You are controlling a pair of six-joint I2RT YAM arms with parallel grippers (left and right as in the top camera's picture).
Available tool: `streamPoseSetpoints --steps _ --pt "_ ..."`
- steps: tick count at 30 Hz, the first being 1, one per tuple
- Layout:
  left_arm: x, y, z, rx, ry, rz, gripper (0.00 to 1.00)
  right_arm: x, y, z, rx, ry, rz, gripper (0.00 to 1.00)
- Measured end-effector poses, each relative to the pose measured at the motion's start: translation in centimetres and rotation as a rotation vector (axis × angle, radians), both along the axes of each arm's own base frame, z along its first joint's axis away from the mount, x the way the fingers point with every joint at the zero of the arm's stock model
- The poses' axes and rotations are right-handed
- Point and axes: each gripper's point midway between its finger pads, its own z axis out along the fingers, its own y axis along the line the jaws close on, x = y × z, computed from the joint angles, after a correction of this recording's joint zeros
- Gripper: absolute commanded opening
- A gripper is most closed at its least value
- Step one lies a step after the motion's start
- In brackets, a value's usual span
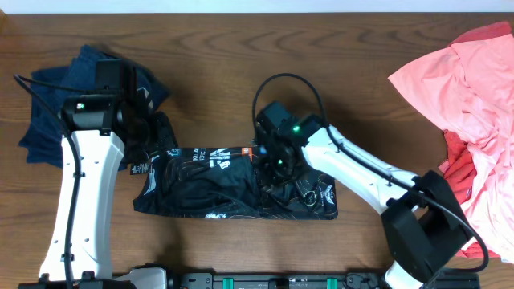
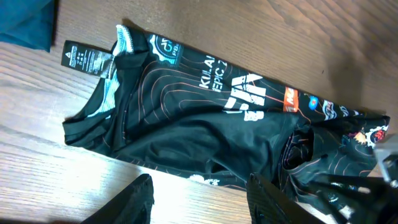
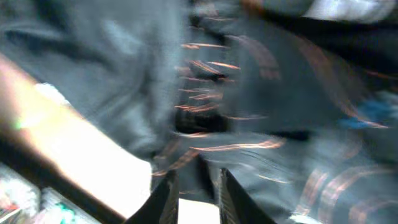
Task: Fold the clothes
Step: 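Fold the strip's right end leftward over the middle with the right gripper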
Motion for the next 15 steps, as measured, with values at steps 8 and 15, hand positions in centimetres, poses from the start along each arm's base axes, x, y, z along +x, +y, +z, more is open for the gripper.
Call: streamPoseSetpoints --steps 8,15 --pt "-1.1 0.2 -1.9 0.014 0.055 -0.001 0.64 3.3 -6.7 1.2 -0.205 -0.111 -0.192 0.34" --pt "-2.7 0.2 -7.9 0.012 0.124 -0.004 0.77 3.1 -10.3 2.0 -0.297 -0.088 -0.252 0.34"
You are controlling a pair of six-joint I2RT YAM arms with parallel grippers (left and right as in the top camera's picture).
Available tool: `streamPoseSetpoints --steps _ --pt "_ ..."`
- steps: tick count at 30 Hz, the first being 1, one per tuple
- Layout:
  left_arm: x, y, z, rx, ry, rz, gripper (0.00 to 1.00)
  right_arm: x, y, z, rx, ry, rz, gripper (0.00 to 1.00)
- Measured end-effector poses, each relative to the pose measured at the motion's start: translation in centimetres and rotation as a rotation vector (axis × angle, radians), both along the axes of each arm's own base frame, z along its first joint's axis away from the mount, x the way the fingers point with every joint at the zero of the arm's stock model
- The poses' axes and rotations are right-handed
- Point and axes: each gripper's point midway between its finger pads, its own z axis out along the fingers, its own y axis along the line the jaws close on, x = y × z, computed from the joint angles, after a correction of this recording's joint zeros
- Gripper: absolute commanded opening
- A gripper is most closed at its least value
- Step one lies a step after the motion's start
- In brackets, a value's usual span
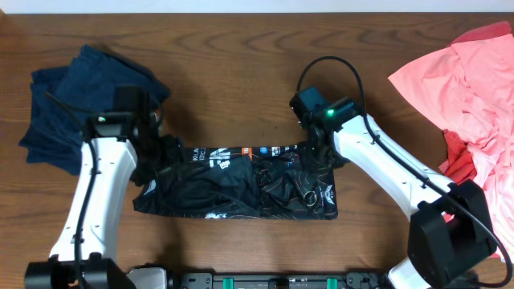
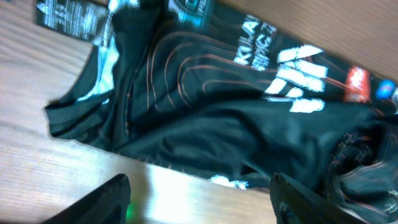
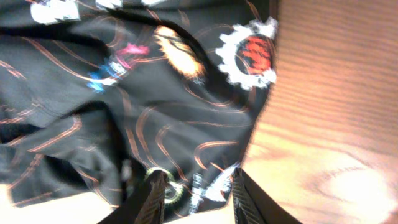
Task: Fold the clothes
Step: 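Fold the strip's right end leftward over the middle with the right gripper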
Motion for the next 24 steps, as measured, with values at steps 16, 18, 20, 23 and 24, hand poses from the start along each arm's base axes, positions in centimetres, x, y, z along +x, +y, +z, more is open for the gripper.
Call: streamPoseSetpoints --steps 16,18,20,23,24 --pt "-0.9 2.9 -10.5 0.169 0.135 0.003 0.8 0.0 -1.6 0.0 -0.033 0.016 -0.037 0.34" --pt "-0.5 3.0 -10.8 0.172 0.135 0.002 0.79 0.0 -1.6 0.0 -0.034 0.019 -0.037 0.34" --pt "-0.3 3.0 -10.9 0.168 0.136 -0.001 0.71 -0.1 -1.7 0.0 -0.037 0.021 -0.038 0.34" --pt "0.0 2.6 -11.1 0.149 0.143 -0.011 0.59 -0.3 -2.2 0.1 -0.053 0.03 -0.043 0.33" --pt "0.1 2.5 -11.1 0.142 0.145 -0.016 0.55 -0.3 -2.5 0.1 -0.063 0.033 -0.047 0.32"
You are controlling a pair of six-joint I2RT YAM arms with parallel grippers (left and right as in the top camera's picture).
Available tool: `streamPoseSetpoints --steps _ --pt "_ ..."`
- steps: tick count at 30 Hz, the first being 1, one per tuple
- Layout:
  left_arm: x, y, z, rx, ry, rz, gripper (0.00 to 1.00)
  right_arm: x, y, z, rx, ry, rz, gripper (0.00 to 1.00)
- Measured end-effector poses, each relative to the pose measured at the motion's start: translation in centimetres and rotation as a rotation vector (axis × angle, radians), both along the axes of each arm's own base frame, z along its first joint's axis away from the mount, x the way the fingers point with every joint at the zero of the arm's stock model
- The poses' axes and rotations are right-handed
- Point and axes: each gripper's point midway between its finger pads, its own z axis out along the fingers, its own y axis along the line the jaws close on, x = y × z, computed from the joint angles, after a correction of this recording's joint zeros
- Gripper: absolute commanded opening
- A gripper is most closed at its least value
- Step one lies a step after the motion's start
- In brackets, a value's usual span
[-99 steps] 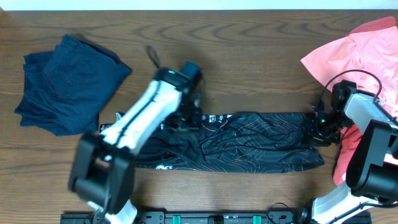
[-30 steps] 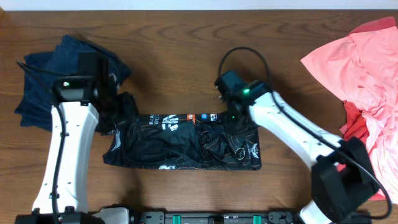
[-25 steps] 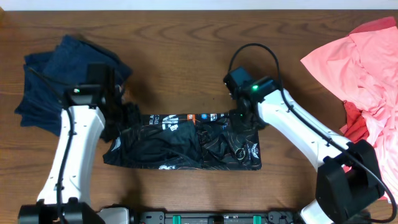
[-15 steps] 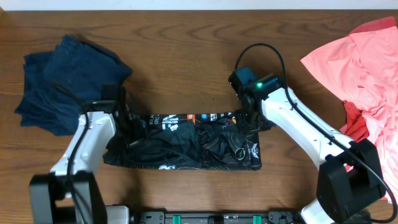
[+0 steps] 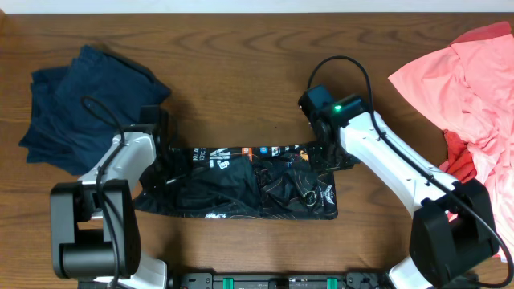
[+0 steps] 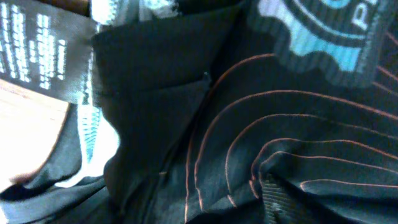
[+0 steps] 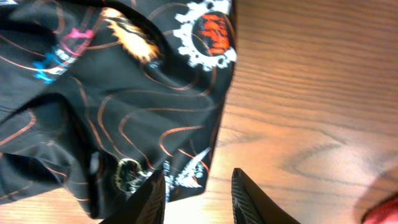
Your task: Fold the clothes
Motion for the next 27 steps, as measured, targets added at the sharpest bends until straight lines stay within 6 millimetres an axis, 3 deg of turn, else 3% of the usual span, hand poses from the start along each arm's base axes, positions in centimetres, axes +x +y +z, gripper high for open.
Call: streamPoseSetpoints --steps 3,8,14,19,21,27 --pt "0.1 -0.4 0.0 -0.022 0.0 0.0 0.44 0.1 -1.2 0.1 -0.029 0.005 -0.022 0.31" --pt "0.5 -0.4 -0.1 -0.021 -0.01 0.006 0.07 0.7 -3.8 0.1 -0.058 0.013 -0.096 0.29" --pt "0.5 -0.2 0.2 -0.006 0.009 -0.004 0.06 1.3 -7.4 0.2 -0.085 0.02 -0.205 0.29" --pt "-1.5 0.4 0.9 0.026 0.126 -0.005 0.06 1.7 -10.0 0.2 -0.091 0.023 -0.283 0.29" --pt "-1.8 0.7 2.1 0.037 0.155 -0.006 0.06 1.8 -10.9 0.3 -0.092 0.026 -0.304 0.29" --pt "-0.3 1.1 8.4 0.072 0.12 0.008 0.06 1.8 -14.0 0.3 -0.097 0.037 -0.373 0.29"
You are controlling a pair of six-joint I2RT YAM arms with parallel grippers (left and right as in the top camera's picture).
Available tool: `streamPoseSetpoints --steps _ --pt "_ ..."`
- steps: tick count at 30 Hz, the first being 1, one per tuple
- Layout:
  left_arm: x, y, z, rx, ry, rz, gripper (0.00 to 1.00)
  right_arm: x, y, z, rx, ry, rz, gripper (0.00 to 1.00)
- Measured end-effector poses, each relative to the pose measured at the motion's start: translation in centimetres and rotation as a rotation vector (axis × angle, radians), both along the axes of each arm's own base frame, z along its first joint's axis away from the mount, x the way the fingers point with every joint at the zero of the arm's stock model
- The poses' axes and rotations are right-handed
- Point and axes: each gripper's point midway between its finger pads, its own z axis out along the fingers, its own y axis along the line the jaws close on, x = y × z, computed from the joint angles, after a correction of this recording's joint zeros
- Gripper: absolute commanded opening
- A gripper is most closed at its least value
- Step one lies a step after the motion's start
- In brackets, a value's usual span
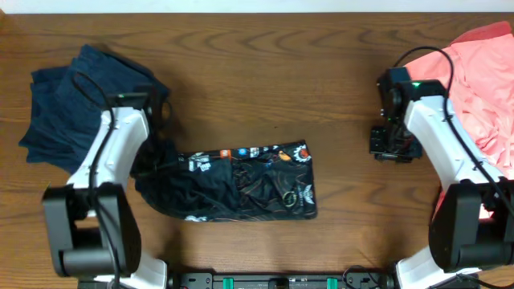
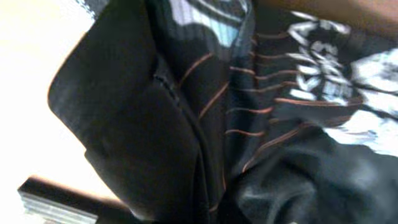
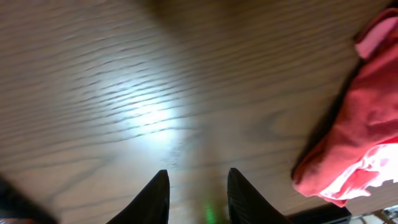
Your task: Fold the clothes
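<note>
A black printed garment [image 1: 241, 181] lies folded into a long band at the front middle of the table. My left gripper [image 1: 149, 164] sits at its left end. In the left wrist view the dark cloth [image 2: 186, 124] fills the frame and hides the fingers; it looks gathered and held there. My right gripper [image 1: 392, 146] is far to the right over bare wood, well apart from the black garment. It is open [image 3: 198, 196], with only table between its fingers.
A crumpled dark blue garment [image 1: 68, 100] lies at the back left, close behind my left arm. A heap of pink and red clothes [image 1: 474, 72] covers the right edge; its red fold [image 3: 354, 137] is just right of my right gripper.
My right gripper left the garment's right end and now hangs open over bare wood near the pink heap. The black garment has shifted left and looks shorter, with my left gripper at its left end.
First my right gripper was on the middle of the black garment while my left hovered over its left end. Then the right was at the garment's upper right corner and the left low on the left end. Now the right is away and the band sits further left.
</note>
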Motion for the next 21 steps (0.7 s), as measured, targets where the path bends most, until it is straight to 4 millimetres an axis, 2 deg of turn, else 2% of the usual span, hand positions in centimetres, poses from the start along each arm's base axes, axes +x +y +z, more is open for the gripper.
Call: streamPoseSetpoints --steps 2,4,8,13,18,20,21 --pt "0.3 -0.9 2.0 -0.02 -0.048 -0.006 0.06 0.0 -0.7 0.0 -0.001 0.001 -0.016 0.3" --pt "0.5 -2.7 3.5 -0.061 -0.105 -0.033 0.06 -0.1 -1.3 0.0 0.0 0.003 -0.024 0.3" --pt "-0.1 -8.0 5.2 -0.142 -0.165 -0.132 0.06 -0.1 -1.6 0.0 0.001 0.005 -0.018 0.3" --pt "-0.8 -15.1 5.2 -0.208 -0.209 -0.28 0.06 -0.1 -1.5 0.0 0.002 0.007 -0.009 0.3" --pt "-0.4 -21.8 5.0 -0.29 -0.313 -0.394 0.08 -0.1 -1.6 0.0 0.002 0.007 -0.007 0.3" --pt "0.0 -24.5 4.8 -0.329 -0.355 -0.436 0.17 -0.1 -1.5 0.0 0.003 0.009 -0.003 0.3" --pt "-0.1 -25.6 4.5 -0.346 -0.363 -0.451 0.27 -0.1 -1.5 0.0 0.003 0.009 0.0 0.31"
